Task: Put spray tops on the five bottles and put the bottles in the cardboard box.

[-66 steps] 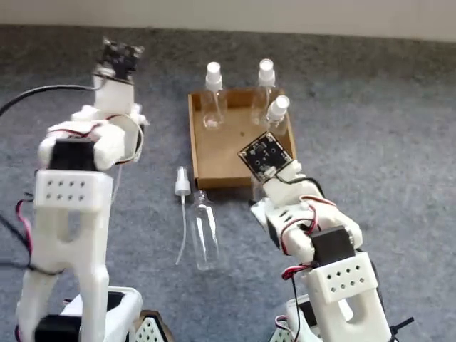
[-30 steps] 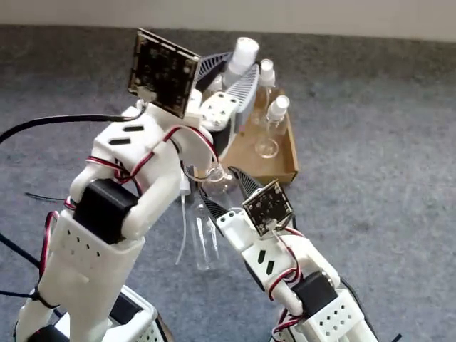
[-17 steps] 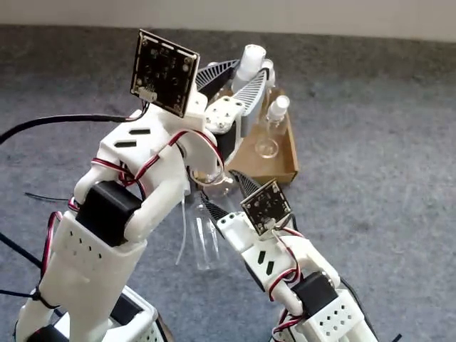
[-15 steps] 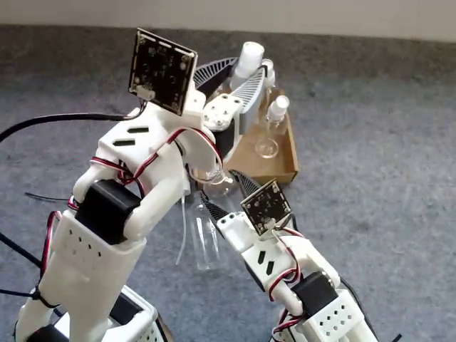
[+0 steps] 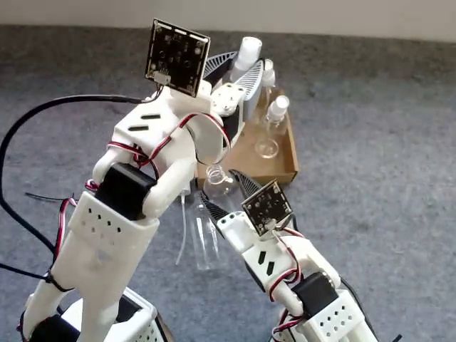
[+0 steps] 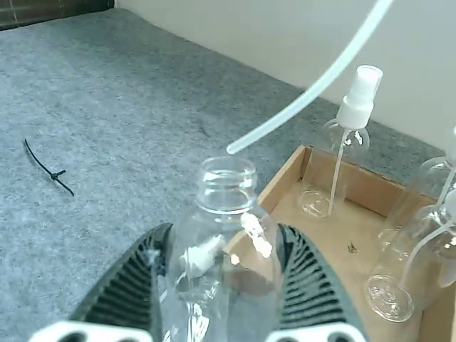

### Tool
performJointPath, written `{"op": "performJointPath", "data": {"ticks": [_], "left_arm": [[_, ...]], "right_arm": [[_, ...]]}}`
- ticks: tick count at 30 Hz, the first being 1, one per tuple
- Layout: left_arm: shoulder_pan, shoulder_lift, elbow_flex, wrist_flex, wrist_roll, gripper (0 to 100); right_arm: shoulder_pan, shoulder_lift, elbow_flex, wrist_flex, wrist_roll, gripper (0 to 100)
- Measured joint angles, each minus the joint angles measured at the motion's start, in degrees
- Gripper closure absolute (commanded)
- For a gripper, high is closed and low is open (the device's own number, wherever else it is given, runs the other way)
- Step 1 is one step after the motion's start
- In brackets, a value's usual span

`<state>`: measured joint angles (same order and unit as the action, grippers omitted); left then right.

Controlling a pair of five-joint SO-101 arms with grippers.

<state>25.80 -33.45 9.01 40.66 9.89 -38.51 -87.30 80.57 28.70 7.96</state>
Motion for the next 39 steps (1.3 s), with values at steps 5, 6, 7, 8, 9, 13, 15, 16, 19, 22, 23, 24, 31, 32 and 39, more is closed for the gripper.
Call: {"op": "performJointPath", "data": {"ticks": [5, 6, 7, 8, 9, 13, 15, 16, 19, 22, 23, 24, 31, 32, 39], "left_arm": [[-0.79, -0.09, 2.55, -0.09, 0.09, 99], [-0.79, 0.0, 3.34, -0.26, 0.09, 99], [-0.62, 0.0, 4.13, -0.26, 0.09, 99], [-0.44, 0.0, 4.75, -0.26, 0.09, 99], [-0.44, -0.09, 5.27, -0.35, 0.09, 99], [-0.88, -0.09, 7.12, -0.97, 0.09, 99], [-0.88, -0.62, 7.38, -1.05, 0.09, 99], [-0.88, -1.32, 7.74, -1.05, 0.09, 99], [-0.88, -4.57, 9.49, -0.97, 0.09, 99], [-0.79, -8.53, 12.92, -0.7, 0.09, 99], [-0.7, -9.58, 14.24, -0.7, 0.09, 99], [-0.53, -10.81, 15.56, -0.7, 0.09, 99], [-0.62, -17.76, 22.77, -0.7, 0.09, 99], [-0.53, -18.29, 23.47, -0.7, 0.09, 99], [-0.35, -19.25, 30.77, -0.7, 0.44, 99]], "right_arm": [[0.0, 0.0, 0.0, 0.0, 0.0, 99.5], [0.0, 0.0, 0.0, 0.0, 0.0, 99.5], [-0.09, 0.0, 0.0, 0.0, 0.0, 99.5], [-0.09, 0.0, 0.0, 0.0, 0.0, 99.5], [-0.18, 0.0, 0.0, 0.0, 0.0, 99.5], [-0.18, 0.09, 0.09, 0.09, 0.0, 99.5], [-0.18, 0.09, 0.09, 0.09, 0.0, 99.5], [-0.18, 0.09, 0.09, 0.09, 0.0, 99.5], [1.14, 0.09, 0.09, 0.09, -1.05, 99.5], [2.9, 0.0, 0.0, 0.0, -3.43, 99.5], [3.52, 0.0, 0.0, 0.0, -3.78, 99.5], [3.87, 0.0, 0.0, 0.0, -3.96, 99.5], [3.96, 0.0, 0.0, 0.0, -4.22, 99.5], [3.96, 0.0, 0.0, 0.0, -4.22, 99.5], [3.96, 0.0, 0.0, 0.0, -4.22, 99.5]]}}
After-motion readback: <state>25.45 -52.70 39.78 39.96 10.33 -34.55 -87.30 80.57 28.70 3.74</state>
